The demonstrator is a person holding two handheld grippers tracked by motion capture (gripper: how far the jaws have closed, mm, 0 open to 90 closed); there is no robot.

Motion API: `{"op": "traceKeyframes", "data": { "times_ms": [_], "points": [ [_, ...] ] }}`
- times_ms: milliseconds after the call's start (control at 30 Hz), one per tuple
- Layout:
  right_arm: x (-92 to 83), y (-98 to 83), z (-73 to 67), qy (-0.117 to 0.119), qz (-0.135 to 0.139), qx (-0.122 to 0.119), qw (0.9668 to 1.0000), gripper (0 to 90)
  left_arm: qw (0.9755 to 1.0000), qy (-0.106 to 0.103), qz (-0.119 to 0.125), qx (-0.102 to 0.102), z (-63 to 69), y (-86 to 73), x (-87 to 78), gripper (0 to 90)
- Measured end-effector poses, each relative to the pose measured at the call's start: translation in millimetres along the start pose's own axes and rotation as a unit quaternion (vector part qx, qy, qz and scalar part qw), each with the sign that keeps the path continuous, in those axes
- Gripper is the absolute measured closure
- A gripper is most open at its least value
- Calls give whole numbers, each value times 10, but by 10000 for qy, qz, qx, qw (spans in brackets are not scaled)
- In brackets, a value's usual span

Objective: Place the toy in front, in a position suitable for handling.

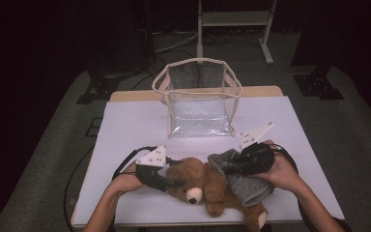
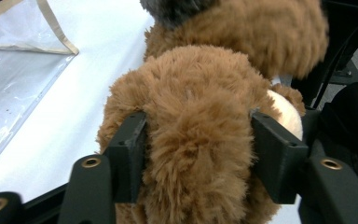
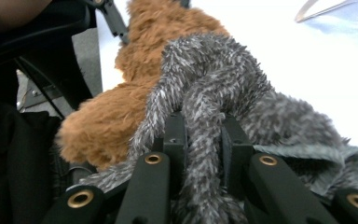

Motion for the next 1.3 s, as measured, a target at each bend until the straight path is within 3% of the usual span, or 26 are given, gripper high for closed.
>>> {"op": "traceKeyframes", "data": {
  "times_ms": [267,433,600,733,800,833,867,933,1033,1233,1300],
  "points": [
    [15,-87,3,96,146,50,9998,755,9998,-185,-64,-72,-37,173,104,244],
    [11,-105,-13,83,176,54,9998,754,9991,-271,-300,-143,-59,236,273,129],
    [11,-128,-8,114,230,48,9997,755,9973,-433,-382,-448,-110,226,377,62],
    [17,-131,7,150,254,72,9995,754,9954,-622,-537,-500,-123,251,440,36],
    [15,-133,9,159,257,87,9995,753,9949,-695,-580,-453,-111,264,432,75],
    [8,-136,24,180,273,96,9994,752,9956,-574,-705,-228,-88,300,389,253],
    [8,-136,24,180,273,96,9994,752,9956,-574,-705,-228,-88,300,389,360],
    [-19,-127,89,194,355,169,9990,752,9961,-298,-829,-5,-91,352,329,464],
    [-71,-97,200,204,483,258,9983,753,9965,-202,-805,-91,-137,399,296,503],
    [-139,3,344,97,598,313,9977,757,9969,8,-791,47,-319,562,225,508],
    [-152,70,417,116,582,354,9976,756,9967,192,-773,162,-420,602,156,508]
  ]
}}
Point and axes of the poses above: each handheld gripper's, and its own axes: x roughly forward along the jaws, y roughly out of its top, z roughly to its right, the point moved 3 cm from there along x, roughly forward along the jaws, and after that the axes turned 11 degrees about -z, right-handed, at the moved point
